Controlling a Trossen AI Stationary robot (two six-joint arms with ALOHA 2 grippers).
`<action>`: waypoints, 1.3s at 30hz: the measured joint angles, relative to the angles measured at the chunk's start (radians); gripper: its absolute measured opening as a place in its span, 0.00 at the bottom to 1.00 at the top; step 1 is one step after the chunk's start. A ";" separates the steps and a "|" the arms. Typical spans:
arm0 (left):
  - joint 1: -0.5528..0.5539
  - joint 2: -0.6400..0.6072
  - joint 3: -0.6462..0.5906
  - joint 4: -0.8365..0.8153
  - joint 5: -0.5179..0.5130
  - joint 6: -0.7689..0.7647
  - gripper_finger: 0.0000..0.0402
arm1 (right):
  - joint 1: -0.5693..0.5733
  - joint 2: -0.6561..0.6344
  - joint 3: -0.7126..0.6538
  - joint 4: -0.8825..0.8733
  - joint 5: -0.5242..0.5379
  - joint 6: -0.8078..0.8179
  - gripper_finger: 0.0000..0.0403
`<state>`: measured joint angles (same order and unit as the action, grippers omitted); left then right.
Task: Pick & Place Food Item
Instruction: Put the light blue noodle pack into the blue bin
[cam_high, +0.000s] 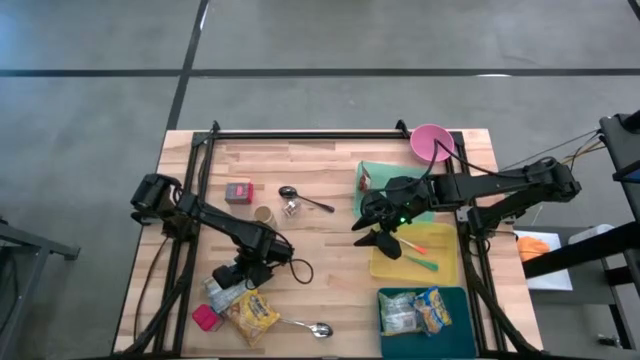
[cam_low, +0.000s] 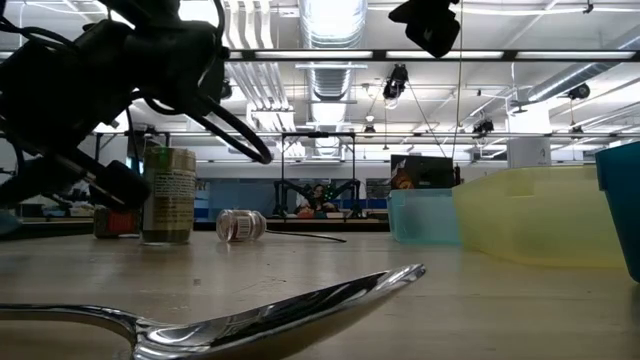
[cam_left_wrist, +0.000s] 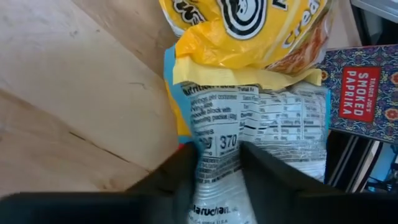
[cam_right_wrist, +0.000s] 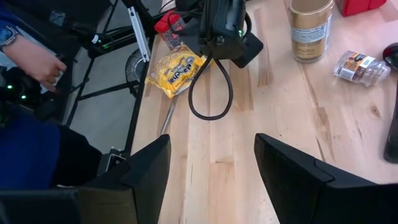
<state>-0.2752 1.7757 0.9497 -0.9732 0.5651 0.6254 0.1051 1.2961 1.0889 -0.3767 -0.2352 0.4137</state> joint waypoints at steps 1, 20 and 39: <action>0.000 0.000 0.000 0.000 0.000 0.000 0.24 | 0.000 0.000 0.000 0.000 0.001 0.000 0.57; 0.000 -0.028 0.070 -0.105 -0.015 -0.039 0.01 | 0.006 0.000 -0.001 0.000 0.002 -0.002 0.57; 0.005 -0.339 0.125 -0.117 -0.244 -0.503 0.00 | 0.035 0.000 -0.001 0.123 0.023 0.030 0.57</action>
<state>-0.2702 1.4368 1.0744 -1.0904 0.3212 0.1229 0.1402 1.2961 1.0878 -0.2535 -0.2126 0.4442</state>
